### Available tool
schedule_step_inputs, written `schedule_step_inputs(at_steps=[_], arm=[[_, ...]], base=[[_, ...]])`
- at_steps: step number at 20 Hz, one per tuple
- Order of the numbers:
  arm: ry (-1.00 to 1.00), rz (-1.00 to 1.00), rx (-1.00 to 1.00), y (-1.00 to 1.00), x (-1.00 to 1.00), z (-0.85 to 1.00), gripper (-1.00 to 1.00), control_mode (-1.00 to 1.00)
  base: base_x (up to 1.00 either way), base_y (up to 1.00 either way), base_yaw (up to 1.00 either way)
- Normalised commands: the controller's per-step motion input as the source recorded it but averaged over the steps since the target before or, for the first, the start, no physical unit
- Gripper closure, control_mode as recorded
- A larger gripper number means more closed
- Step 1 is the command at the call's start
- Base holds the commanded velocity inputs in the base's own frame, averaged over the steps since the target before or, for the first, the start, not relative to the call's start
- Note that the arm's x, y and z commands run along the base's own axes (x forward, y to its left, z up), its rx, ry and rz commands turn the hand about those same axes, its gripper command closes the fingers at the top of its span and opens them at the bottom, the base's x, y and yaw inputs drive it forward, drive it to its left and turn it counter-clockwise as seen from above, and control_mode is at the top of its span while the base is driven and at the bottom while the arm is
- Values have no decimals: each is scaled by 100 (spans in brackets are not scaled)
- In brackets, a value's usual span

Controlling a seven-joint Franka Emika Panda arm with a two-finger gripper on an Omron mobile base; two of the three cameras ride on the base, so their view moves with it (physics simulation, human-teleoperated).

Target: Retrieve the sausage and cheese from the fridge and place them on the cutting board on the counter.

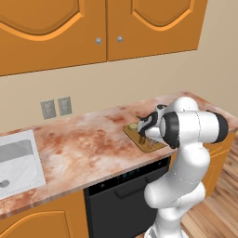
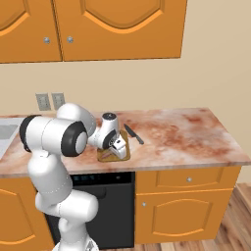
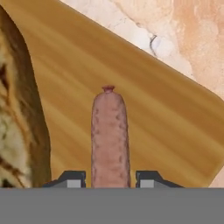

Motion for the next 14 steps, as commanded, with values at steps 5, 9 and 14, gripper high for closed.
schedule_step_inputs(at_steps=[5, 9, 14], arm=[[0, -1, 1, -2, 0, 1, -100, -100], [0, 0, 2, -2, 0, 8, -100, -100], [0, -1, 3, 0, -1, 40, -100, -100]], base=[[0, 0, 0], [0, 0, 0], [0, 0, 0]])
